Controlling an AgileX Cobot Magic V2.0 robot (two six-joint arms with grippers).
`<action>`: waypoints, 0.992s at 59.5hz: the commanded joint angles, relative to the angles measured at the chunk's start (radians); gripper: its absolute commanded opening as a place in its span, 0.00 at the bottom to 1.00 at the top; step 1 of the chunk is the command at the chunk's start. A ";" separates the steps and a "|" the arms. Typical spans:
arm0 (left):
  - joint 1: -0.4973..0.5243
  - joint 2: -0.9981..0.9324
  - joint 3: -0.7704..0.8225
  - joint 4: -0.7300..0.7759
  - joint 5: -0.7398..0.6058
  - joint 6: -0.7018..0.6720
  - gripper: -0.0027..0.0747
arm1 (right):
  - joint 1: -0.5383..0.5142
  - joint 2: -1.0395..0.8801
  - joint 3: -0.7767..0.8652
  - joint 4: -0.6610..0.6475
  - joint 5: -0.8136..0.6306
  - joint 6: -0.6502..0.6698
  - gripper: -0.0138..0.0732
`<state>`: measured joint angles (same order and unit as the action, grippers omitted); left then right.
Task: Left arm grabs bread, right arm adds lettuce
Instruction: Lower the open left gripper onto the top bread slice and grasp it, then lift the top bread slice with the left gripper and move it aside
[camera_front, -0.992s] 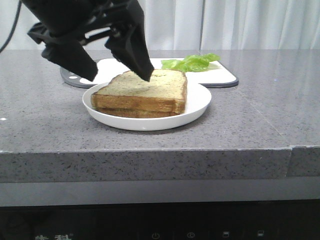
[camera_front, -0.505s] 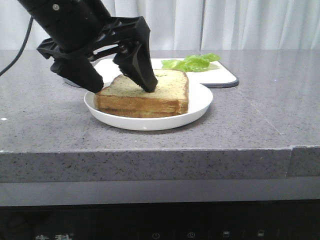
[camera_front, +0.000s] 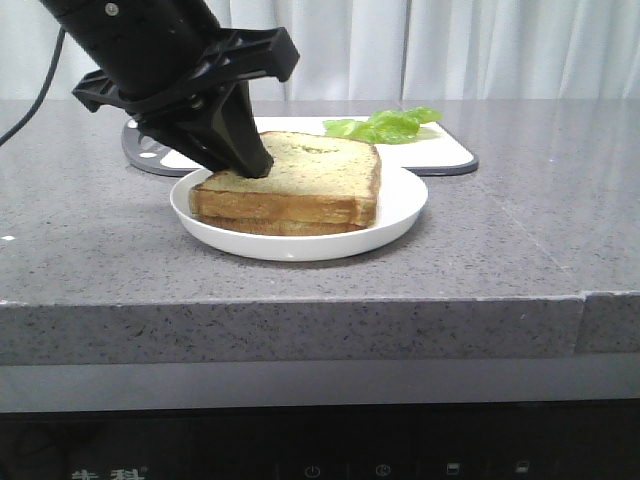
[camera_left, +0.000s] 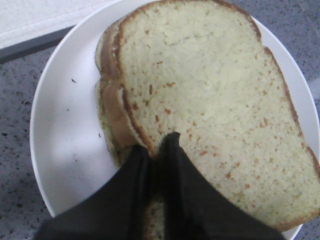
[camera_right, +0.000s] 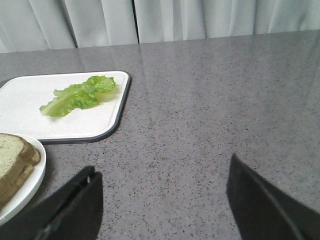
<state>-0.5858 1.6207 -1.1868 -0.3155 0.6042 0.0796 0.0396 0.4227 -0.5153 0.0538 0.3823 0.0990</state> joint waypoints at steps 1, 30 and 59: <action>-0.006 -0.026 -0.021 -0.009 -0.019 -0.001 0.01 | -0.005 0.014 -0.037 -0.014 -0.087 0.000 0.78; -0.006 -0.185 -0.021 -0.012 -0.174 -0.001 0.01 | -0.005 0.014 -0.037 -0.014 -0.100 0.000 0.78; 0.027 -0.423 0.183 0.151 -0.462 -0.003 0.01 | -0.005 0.014 -0.037 -0.014 -0.103 0.000 0.78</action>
<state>-0.5793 1.2741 -1.0263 -0.1702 0.2715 0.0796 0.0396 0.4227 -0.5153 0.0538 0.3682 0.0990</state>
